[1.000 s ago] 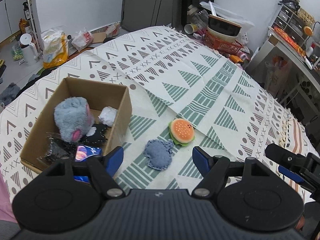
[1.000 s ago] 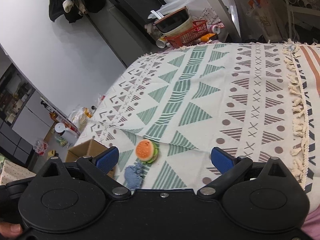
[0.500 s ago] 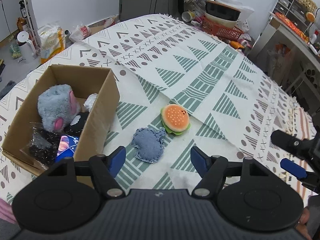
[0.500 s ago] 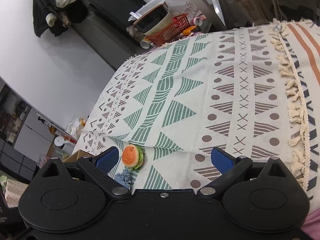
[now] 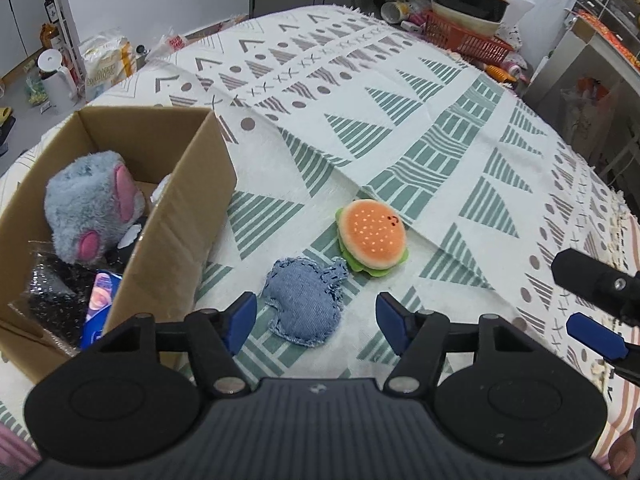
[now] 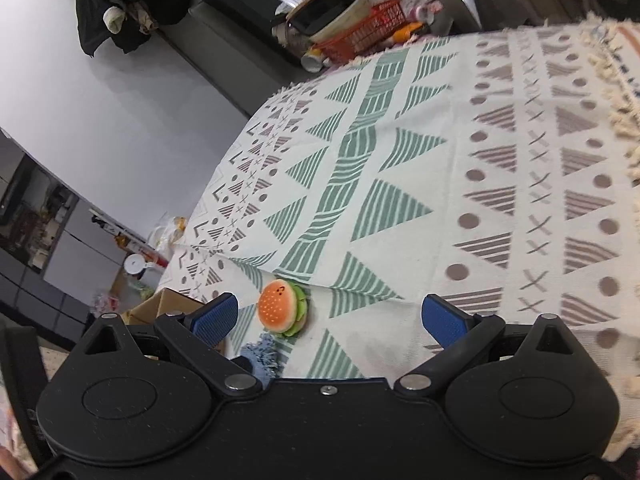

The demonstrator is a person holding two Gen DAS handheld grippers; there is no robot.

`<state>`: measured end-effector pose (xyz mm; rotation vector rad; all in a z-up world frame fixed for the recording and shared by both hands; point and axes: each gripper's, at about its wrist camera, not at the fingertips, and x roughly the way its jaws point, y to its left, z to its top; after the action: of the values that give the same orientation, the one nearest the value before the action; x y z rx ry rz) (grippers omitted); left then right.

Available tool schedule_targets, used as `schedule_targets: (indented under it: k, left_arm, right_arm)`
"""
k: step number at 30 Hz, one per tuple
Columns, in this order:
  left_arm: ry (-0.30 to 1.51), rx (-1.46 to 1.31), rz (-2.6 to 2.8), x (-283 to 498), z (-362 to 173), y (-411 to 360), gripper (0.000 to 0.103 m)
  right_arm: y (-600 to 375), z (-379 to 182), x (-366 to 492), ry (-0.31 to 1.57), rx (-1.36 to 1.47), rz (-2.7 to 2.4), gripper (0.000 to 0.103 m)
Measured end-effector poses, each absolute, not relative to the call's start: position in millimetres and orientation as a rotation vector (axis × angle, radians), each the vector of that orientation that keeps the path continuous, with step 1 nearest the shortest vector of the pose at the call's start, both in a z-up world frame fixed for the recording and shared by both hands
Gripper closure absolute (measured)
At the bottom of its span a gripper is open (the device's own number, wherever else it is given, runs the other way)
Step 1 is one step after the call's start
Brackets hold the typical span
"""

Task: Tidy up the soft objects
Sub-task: 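Move the left gripper to the denim heart plush while the right gripper reaches the burger plush, then close the left gripper on the denim heart plush while the right gripper grasps the burger plush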

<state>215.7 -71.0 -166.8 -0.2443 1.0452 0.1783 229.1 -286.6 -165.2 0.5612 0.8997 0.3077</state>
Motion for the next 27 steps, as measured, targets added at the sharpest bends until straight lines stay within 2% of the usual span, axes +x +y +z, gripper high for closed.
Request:
schedule_targets:
  k: [6,9,12,13,15,17,27]
  left_arm:
    - [1.066,-0.255,0.174,226.7,-181.5,-65.7,0.042]
    - [1.08,-0.257,0.164,230.3,-187.9,-63.6,0.042]
    - [1.095,-0.27,0.156,233.4,-193.9,-59.7,0.052]
    - [1.102,-0.278,0.149,234.1,-195.6,-58.4,0.055]
    - [1.116,-0.283,0.134,235.7,-199.3,-56.7,0.067]
    - [1.114,-0.288,0.122,235.9,-201.0,-55.2,0.068]
    - [1.11,-0.326,0.092,236.2,-203.4,-45.0,0.077]
  right_arm:
    - [-267.7,-176.8,246.8,0.939,0.562,0.356,0.005]
    - [-256.3,-183.5,254.7,0.968,0.558,0.383,0.01]
    - [-247.5,-188.2,260.2,0.978,0.547,0.396,0.013]
    - [-244.4,-189.8,262.2,0.979,0.543,0.398,0.018]
    - [-240.2,-192.3,266.1,0.986,0.536,0.398,0.026]
    - [-235.6,-196.5,270.4,1.002,0.542,0.413,0.03]
    - [-211.3,-210.4,283.4,1.036,0.502,0.416,0.034]
